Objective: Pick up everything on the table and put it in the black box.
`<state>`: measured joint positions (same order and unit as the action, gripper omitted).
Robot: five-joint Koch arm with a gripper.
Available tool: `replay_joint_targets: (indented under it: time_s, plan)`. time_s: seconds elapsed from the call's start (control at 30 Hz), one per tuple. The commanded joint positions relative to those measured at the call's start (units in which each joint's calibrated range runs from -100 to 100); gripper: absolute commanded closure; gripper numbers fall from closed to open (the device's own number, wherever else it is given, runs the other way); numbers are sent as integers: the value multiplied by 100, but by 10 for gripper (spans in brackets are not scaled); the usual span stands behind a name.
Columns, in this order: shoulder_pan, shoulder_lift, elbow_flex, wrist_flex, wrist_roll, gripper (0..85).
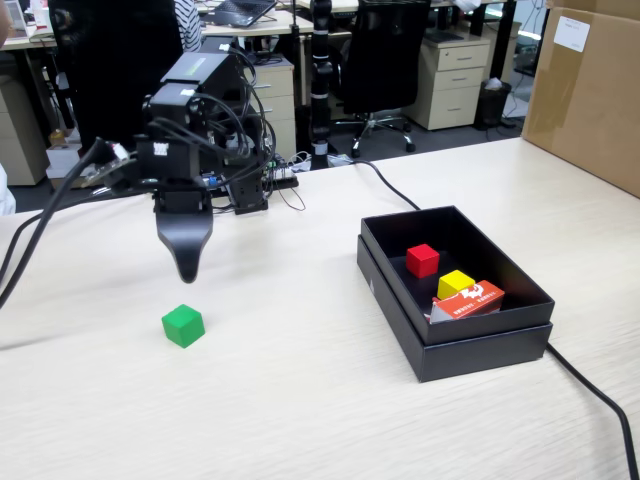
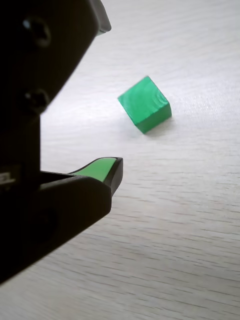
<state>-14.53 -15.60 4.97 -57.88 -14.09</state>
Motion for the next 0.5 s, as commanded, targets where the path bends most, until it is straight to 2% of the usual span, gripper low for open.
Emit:
replay_joint_targets:
  time_s: [0.0, 0.47]
  plan:
    - [-54, 246, 618, 168, -20, 367]
    - [-39, 1852, 1533, 168, -59, 378]
